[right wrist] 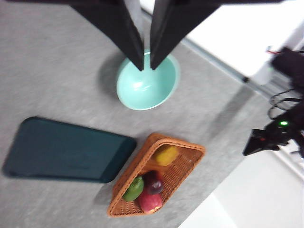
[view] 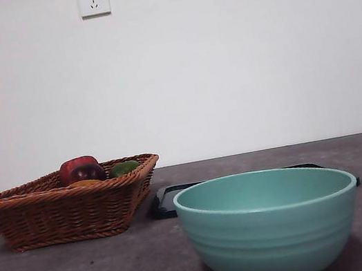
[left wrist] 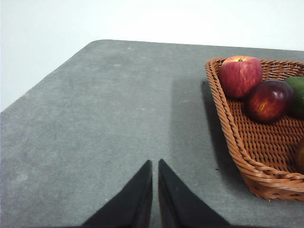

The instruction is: Pick up the wifruite, put it on the bowl, pick up the plate, put it on desk

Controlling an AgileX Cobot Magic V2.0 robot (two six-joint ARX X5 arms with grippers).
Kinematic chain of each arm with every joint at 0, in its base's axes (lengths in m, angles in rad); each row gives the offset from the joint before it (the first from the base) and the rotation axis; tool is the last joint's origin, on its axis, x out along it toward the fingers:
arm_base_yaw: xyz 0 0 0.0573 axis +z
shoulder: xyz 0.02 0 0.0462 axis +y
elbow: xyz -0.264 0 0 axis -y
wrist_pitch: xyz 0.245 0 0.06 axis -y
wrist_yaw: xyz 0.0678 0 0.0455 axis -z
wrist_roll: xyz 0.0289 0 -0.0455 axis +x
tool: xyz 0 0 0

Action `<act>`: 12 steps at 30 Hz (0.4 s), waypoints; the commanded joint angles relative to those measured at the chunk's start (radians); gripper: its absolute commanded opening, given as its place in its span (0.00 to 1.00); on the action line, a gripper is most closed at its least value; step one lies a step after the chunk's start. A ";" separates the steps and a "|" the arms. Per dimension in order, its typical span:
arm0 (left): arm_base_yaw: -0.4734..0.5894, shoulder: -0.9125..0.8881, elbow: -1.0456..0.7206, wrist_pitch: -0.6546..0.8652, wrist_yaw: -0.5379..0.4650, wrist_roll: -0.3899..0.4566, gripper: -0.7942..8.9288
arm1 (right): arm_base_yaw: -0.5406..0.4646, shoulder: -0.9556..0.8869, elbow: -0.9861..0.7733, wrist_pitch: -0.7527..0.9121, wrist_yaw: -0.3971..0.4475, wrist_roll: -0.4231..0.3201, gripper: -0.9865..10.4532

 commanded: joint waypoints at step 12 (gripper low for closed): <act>-0.001 -0.002 -0.020 -0.008 0.000 0.011 0.10 | -0.584 -0.163 -0.576 0.810 0.047 -0.438 0.10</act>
